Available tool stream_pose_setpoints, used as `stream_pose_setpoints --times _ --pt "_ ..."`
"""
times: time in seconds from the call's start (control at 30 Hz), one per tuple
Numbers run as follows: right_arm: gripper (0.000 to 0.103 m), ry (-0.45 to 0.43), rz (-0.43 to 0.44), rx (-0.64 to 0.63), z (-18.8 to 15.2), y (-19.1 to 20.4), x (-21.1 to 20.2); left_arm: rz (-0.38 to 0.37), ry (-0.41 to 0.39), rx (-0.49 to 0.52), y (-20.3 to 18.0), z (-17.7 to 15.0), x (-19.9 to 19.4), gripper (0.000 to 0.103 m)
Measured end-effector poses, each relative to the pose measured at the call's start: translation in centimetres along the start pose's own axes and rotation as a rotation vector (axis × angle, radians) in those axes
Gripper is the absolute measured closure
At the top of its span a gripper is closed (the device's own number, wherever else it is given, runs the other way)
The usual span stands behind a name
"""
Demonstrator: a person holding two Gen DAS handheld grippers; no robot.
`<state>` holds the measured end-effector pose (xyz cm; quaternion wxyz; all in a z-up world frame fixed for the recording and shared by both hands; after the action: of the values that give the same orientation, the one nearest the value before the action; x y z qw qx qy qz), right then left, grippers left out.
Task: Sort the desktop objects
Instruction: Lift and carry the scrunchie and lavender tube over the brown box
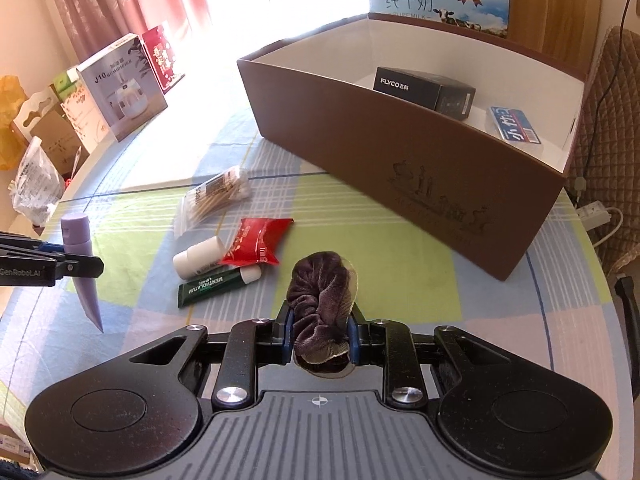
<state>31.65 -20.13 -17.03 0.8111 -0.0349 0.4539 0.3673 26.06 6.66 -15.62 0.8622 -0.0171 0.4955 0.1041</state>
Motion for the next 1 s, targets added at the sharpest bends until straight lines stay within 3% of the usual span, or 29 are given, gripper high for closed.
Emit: stream_pose_setpoints --times 0.67,1.0 --pt "0.081 -0.048 0.038 0.0 0.8 -0.1 -1.8 -0.044 -0.075 0.033 -2.4 2.3 -2.8 0.075" --pt "0.081 -0.14 0.017 -0.009 3.9 -1.5 -4.4 -0.156 -0.15 0.084 -6.5 7.0 -4.1 0.075"
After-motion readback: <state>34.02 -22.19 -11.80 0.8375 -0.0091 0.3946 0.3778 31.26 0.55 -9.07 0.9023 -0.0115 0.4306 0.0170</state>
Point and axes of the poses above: each gripper's, at about its wrist camera, not at the fingertips, and x roughly the way its jaws point, y to its left, z to its top, the point moved 6 cm from there along x, roughly the way its jaws point, and after that the axes turned 8 degrees about z, right-handed, at the moved point
